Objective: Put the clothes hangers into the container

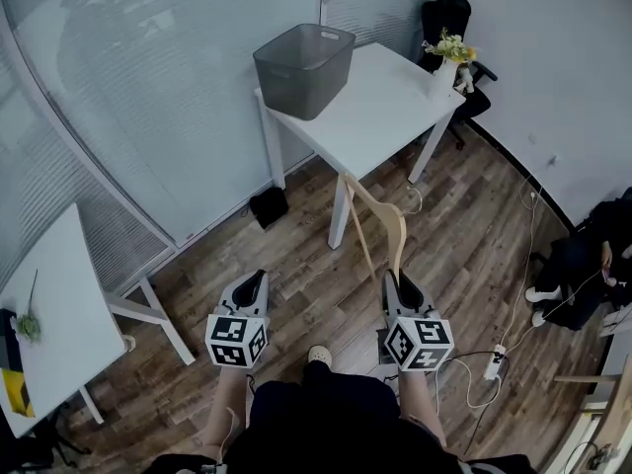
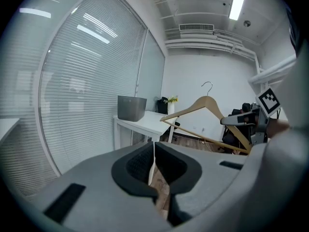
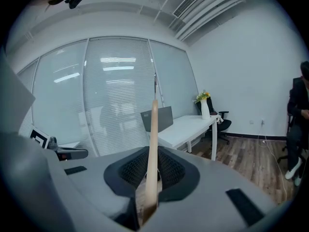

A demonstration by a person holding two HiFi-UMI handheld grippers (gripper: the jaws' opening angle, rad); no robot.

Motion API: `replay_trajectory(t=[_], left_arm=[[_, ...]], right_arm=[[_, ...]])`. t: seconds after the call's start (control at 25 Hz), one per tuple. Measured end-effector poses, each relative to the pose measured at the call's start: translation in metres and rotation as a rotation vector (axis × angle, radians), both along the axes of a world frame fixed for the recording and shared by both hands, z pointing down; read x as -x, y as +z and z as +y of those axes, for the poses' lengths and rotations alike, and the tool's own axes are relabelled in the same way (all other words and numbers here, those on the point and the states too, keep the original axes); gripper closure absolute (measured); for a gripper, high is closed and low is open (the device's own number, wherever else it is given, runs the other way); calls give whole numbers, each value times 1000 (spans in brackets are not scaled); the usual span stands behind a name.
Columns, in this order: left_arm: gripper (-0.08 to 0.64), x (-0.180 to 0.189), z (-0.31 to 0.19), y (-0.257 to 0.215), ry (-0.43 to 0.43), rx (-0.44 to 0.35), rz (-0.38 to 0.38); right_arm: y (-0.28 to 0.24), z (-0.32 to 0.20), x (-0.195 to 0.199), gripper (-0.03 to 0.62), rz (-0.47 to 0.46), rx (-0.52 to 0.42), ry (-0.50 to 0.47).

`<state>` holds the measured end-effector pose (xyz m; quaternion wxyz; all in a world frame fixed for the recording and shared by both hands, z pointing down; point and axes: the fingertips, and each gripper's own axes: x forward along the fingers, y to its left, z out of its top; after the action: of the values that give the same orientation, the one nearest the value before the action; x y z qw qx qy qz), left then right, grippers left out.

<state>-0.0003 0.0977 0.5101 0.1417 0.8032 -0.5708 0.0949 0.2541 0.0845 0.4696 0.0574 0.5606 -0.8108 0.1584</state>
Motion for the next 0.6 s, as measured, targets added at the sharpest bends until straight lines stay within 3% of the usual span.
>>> replay_trajectory(t=[0.32,0.6], left_arm=[[541,3,-34,-6,-58,-32,-13],[541,7,-33,1,-112,-30,-4]], right_arm=[[-6,-45,-11,522,0,-38,-19],[-4,-61,-7,522,-4,-44,-55]])
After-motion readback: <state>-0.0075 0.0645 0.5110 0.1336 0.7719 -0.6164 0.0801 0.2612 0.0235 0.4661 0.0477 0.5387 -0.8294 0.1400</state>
